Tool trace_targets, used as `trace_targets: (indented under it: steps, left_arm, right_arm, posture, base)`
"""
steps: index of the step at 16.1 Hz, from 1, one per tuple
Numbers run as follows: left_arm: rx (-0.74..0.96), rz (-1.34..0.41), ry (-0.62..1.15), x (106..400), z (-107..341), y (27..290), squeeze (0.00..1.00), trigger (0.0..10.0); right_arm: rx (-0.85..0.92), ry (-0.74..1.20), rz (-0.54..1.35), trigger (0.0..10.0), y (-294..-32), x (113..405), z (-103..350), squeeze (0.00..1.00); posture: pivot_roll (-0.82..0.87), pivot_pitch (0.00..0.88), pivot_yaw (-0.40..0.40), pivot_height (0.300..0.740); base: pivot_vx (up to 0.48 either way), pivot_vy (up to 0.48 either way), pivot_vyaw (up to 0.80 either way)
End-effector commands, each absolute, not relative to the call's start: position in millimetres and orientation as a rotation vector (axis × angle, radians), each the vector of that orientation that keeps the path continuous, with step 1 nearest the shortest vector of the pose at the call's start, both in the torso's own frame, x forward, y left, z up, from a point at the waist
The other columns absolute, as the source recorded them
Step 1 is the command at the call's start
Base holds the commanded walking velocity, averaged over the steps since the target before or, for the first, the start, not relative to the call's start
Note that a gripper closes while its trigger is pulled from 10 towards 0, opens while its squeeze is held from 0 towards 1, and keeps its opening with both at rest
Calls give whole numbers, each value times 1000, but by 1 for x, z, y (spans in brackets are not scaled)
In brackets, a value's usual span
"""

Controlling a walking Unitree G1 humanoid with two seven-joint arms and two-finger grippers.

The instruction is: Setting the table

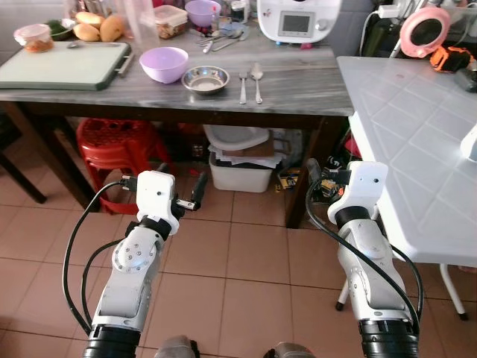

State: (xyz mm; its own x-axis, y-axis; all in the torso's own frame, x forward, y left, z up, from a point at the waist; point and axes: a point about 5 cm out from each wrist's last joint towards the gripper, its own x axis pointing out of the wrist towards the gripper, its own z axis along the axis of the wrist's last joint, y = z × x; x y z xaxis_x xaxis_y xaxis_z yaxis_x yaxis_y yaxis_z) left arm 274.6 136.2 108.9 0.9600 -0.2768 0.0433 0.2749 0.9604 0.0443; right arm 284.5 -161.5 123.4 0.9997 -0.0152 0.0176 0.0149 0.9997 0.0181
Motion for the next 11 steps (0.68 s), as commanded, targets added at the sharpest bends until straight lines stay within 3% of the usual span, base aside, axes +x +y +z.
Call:
trace_targets:
  steps: [1,11]
  left_arm:
    - [35,-295,-59,275,113,135,0,10000]
    - [30,-299,-57,276,114,135,0,10000]
  right_arm:
    - [16,-35,-8,10000,-162,286,128,0]
    - [0,-42,-14,10000,-163,288,130,0]
  posture:
    - [-31,0,9,740]
    - [-35,0,11,740]
  base:
    - [0,-319,0]
    - [0,-441,0]
